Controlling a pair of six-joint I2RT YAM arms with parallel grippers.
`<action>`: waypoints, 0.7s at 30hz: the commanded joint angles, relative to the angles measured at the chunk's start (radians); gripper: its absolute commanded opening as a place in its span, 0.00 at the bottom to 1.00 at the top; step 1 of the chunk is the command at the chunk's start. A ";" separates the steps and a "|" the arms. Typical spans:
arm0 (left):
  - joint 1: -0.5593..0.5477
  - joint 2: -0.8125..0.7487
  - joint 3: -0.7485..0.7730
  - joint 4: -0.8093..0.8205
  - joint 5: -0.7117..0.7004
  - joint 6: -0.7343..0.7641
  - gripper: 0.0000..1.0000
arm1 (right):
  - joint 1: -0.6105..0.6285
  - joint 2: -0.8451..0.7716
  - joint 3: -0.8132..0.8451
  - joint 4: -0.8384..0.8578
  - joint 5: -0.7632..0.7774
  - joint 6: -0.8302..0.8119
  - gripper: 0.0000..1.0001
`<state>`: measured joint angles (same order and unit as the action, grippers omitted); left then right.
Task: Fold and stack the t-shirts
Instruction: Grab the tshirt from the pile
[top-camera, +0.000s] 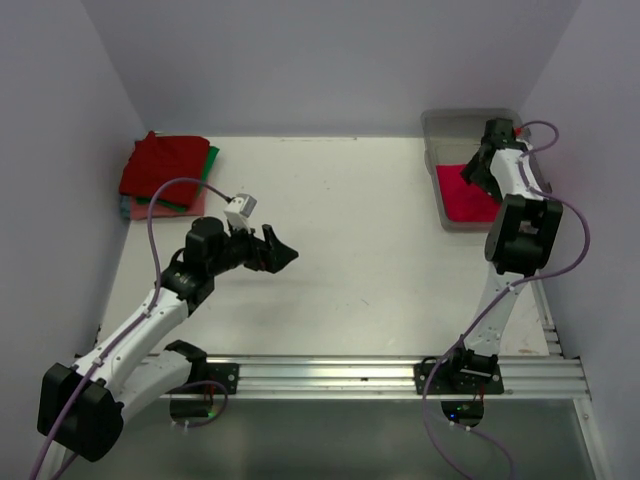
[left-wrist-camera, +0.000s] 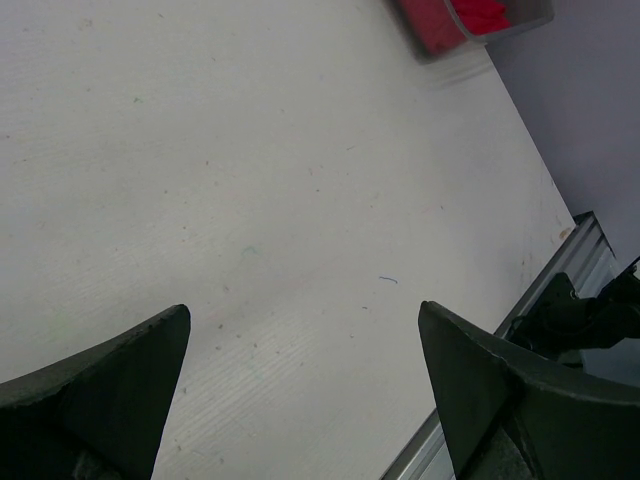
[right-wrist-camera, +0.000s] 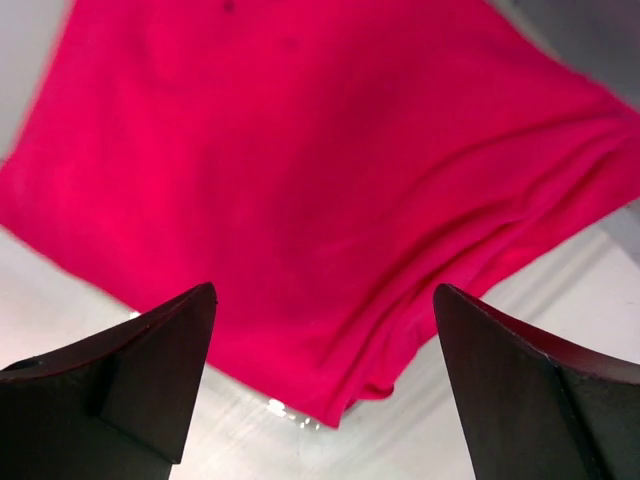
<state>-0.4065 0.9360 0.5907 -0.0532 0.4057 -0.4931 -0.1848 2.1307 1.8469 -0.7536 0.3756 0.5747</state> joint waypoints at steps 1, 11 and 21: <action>-0.005 -0.029 0.032 -0.019 -0.019 0.025 1.00 | -0.016 0.046 0.006 -0.017 -0.063 0.057 0.93; -0.005 -0.028 0.026 -0.043 -0.031 0.019 1.00 | -0.025 0.072 -0.133 0.069 -0.150 0.093 0.39; -0.005 -0.039 0.014 -0.037 -0.033 0.010 1.00 | -0.025 -0.362 -0.483 0.412 -0.187 0.093 0.00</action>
<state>-0.4065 0.9169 0.5911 -0.0986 0.3840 -0.4934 -0.2096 1.9743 1.4475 -0.5110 0.2192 0.6624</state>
